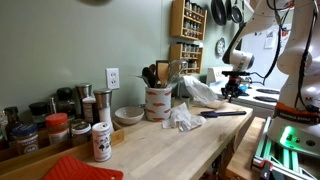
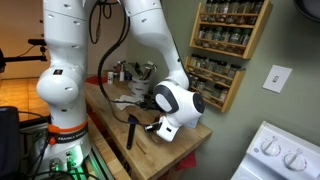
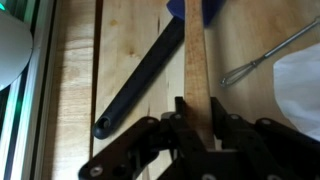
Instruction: Pick up both the wooden and plastic spatula at the same time and put them in the utensil holding bucket
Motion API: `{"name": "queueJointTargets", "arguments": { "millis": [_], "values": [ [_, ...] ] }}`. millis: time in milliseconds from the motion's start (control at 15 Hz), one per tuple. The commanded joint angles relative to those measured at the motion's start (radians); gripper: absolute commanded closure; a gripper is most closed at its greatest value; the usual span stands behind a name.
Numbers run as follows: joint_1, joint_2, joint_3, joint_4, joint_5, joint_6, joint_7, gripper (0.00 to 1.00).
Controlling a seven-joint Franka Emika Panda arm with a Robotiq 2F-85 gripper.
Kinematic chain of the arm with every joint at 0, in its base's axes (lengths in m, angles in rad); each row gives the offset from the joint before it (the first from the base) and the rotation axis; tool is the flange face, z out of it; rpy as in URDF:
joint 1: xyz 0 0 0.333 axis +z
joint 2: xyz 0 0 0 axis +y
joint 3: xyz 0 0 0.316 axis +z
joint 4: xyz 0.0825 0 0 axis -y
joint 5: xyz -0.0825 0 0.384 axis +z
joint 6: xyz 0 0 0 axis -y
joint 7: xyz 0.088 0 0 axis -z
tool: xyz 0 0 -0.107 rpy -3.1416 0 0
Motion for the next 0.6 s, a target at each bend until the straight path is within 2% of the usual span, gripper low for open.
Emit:
{"name": "queueJointTargets", "arguments": {
  "millis": [0, 267, 533],
  "values": [
    [0.007, -0.024, 0.0, -0.056, 0.01, 0.107, 0.093, 0.93],
    [0.019, -0.031, 0.007, -0.094, -0.015, 0.206, 0.217, 0.93],
    [0.026, -0.023, 0.017, -0.112, -0.015, 0.209, 0.29, 0.93]
  ]
}}
